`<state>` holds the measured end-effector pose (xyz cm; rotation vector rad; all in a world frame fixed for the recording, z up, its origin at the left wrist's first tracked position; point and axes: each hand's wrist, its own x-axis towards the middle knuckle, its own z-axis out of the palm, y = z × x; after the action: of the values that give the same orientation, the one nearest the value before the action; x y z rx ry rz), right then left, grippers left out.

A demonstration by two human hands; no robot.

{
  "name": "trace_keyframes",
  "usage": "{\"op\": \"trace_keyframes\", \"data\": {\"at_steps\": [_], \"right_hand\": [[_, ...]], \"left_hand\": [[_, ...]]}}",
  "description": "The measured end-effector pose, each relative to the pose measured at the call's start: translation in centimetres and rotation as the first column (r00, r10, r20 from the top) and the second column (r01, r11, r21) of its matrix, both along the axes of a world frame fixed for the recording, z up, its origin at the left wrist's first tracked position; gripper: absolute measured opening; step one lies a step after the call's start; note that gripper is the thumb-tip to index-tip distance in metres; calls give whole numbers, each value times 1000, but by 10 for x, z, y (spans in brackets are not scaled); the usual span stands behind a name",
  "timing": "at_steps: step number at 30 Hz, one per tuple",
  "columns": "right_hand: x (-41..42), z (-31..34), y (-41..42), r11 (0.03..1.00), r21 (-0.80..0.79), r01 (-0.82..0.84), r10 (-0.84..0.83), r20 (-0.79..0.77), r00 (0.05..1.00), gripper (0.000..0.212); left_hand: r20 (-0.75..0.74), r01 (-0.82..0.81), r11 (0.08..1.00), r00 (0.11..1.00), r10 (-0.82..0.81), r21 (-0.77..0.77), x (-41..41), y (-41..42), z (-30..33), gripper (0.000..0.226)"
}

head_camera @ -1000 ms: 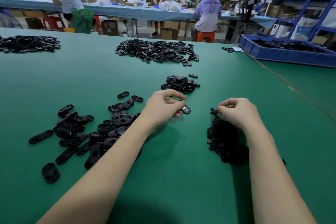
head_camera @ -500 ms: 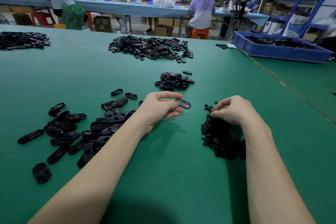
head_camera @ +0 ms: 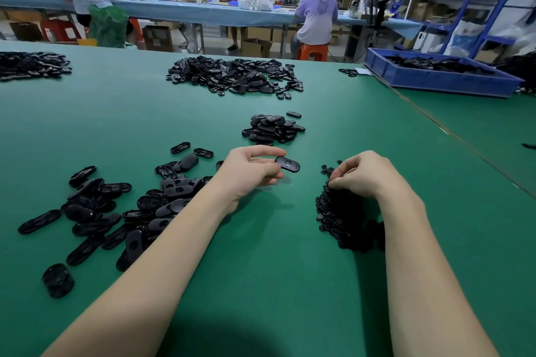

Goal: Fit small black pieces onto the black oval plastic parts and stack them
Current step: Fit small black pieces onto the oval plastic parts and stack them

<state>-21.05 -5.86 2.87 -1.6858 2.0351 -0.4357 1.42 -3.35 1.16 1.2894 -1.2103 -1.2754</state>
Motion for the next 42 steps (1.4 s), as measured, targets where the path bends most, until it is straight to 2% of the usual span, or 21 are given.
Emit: {"op": "trace_keyframes", "data": {"at_steps": [9,12,15,19,24,30,34,42], "right_hand": [[2,0,0,999,-33,-40,40,9,999,6],[5,2,1,990,-119,-81,103,198,975,6],[13,9,6,968,-160,-195,245,412,877,9],[28,13,8,933,-195,-303,360,525,771,6],[34,11,7,948,-182,-260,317,543,777,4],[31,11,5,957,-204,-209,287,531,798,3],[32,14,4,963,-190,-192,265,521,811,6],[34,13,3,978,-137,-156,205,533,821,3]], "left_hand": [[-128,-54,997,990,61,62,-3,-1,-1,15],[-110,-62,994,991,72,95,-5,-2,-2,14],[-34,-79,994,996,81,73,-6,-3,-1,15],[-165,-36,999,985,42,38,-8,0,2,22],[-212,24,999,977,-29,-27,-8,4,4,39],[-230,32,999,972,-39,-33,-8,3,3,25],[-135,2,995,991,-17,-105,-6,2,2,25],[-147,48,986,986,-72,-160,-7,3,1,24]]}}
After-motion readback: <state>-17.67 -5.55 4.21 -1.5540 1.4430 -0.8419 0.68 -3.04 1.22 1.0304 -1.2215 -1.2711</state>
